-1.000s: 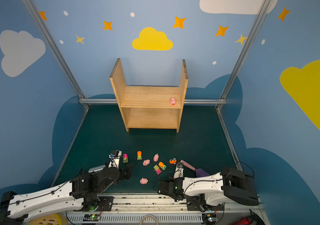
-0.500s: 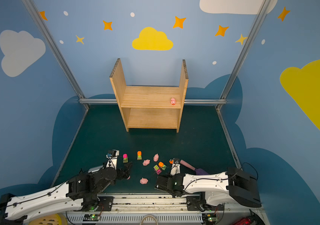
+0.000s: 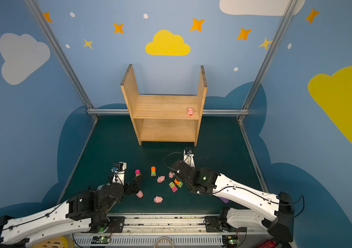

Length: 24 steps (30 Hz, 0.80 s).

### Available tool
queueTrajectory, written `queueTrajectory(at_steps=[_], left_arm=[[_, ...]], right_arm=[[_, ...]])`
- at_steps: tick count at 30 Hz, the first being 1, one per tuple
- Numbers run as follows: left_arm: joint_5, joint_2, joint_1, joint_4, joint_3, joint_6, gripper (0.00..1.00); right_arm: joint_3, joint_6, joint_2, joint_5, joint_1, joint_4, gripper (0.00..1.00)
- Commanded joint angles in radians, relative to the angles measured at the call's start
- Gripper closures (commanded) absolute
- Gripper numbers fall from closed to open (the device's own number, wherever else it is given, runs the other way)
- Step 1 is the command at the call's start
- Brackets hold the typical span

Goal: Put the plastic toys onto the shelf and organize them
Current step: 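Grasp another pink pig with the right gripper, then carry the held pink pig with the right gripper to the upper shelf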

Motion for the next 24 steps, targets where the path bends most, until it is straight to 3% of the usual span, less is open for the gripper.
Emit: queueTrajectory(at_steps=[1, 13, 24], left_arm=[[-0.032, 0.041, 0.022, 0.018, 0.065, 0.078, 0.00], [0.165, 0.337, 0.234, 0.071, 0.282, 0.242, 0.00], [0.197, 0.360, 0.321, 0.110, 0.301, 0.298, 0.00]], right_arm=[[0.138, -0.215, 0.067, -0.102, -0.075, -0.031, 0.72], [0.714, -0.479, 0.424, -0.285, -0.340, -0.074, 0.73], [1.211, -0.577, 0.785, -0.334, -0.473, -0.197, 0.73]])
